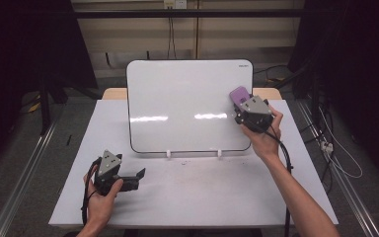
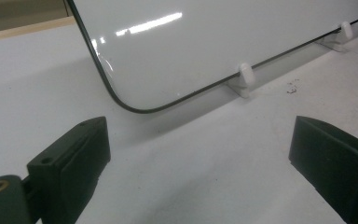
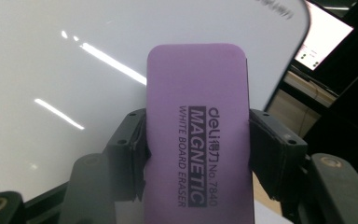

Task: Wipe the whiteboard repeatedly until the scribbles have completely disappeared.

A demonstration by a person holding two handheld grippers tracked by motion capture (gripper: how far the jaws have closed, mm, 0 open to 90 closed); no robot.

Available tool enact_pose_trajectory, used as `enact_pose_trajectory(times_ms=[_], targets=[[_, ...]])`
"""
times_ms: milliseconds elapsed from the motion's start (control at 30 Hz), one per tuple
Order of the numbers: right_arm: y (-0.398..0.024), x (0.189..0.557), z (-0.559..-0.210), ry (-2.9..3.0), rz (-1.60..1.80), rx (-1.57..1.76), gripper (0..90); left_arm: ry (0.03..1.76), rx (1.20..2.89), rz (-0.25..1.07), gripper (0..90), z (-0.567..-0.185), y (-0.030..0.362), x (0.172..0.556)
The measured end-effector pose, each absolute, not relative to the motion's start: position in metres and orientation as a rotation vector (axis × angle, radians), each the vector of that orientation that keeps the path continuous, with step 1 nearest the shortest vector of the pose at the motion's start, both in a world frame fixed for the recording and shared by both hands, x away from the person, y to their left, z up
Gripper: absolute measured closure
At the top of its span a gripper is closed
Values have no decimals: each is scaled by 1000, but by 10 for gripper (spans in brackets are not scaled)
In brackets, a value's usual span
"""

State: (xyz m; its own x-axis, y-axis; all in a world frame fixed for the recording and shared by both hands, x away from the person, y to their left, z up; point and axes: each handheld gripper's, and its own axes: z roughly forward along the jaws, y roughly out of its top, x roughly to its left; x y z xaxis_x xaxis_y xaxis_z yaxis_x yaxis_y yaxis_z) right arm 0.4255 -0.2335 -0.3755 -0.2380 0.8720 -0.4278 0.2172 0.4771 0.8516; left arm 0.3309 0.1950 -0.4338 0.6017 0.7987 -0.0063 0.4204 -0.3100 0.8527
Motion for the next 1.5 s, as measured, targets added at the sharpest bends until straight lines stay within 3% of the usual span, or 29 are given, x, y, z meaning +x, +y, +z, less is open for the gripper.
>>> enact_pose_trajectory(times_ms=[333, 1500], targets=[[-204, 403, -401, 1827, 875, 892, 413, 962, 1933, 545, 52, -433, 194, 330], [-228, 373, -408, 1734, 1299, 1075, 413, 972, 1908, 537, 49, -430, 200, 327]])
